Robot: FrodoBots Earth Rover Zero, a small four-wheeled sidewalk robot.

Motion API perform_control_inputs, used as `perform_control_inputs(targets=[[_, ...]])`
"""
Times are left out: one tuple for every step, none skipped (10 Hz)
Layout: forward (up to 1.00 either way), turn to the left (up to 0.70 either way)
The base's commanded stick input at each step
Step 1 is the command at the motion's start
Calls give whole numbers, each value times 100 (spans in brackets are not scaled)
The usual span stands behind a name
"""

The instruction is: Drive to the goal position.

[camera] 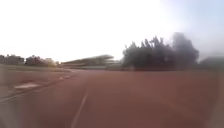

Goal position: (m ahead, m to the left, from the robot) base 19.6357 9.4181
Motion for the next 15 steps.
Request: perform_control_inputs(targets=[[70,0],[70,0],[70,0],[70,0],[70,0],[70,0],[70,0],[70,0],[70,0],[70,0],[70,0],[70,0],[70,0],[70,0],[70,0]])
